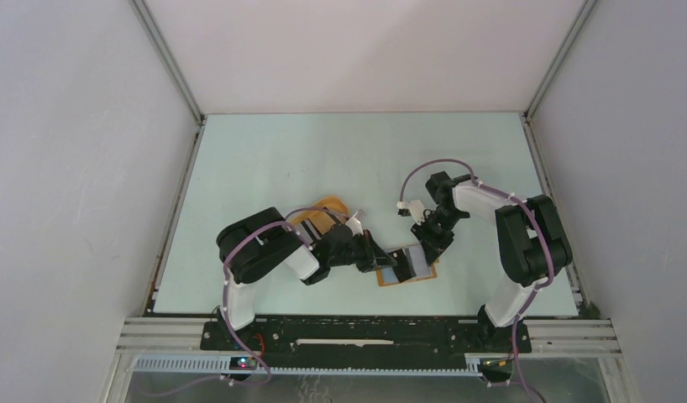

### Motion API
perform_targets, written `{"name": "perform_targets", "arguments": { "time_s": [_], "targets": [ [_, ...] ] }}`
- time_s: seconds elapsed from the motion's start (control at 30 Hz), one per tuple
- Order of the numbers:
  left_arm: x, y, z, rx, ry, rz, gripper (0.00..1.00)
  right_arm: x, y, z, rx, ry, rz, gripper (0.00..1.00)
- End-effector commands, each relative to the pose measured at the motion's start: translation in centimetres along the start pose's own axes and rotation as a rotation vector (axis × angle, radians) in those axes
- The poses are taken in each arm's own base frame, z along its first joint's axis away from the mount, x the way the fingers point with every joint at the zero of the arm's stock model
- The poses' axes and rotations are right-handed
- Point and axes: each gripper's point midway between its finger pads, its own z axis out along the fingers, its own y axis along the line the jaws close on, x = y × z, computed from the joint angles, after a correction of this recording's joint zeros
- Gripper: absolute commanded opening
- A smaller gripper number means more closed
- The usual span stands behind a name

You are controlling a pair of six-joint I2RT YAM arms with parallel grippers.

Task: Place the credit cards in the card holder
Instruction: Insert the credit card into the card holder.

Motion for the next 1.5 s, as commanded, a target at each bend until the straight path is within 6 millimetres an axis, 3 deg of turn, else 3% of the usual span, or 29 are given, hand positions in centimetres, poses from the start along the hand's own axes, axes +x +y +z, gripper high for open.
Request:
{"name": "perform_targets", "arguments": {
  "time_s": [0.0,1.0,1.47],
  "targets": [
    [0.2,0.4,0.8,-0.036,0.015,-0.01,0.0,-0.7,0.0,-0.3,0.014,-0.012,-0.018,0.25],
    [1.8,1.3,1.2,-0.062,0.11,-0.087,0.01,-1.0,0.4,-0.2,0.02,-0.008,-0.041,0.25],
    [1.5,0.9,2.4,-0.049,0.142,-0.083,0.02,-1.1,0.6,-0.2,0.025,-0.007,-0.049,0.26]
  ]
}}
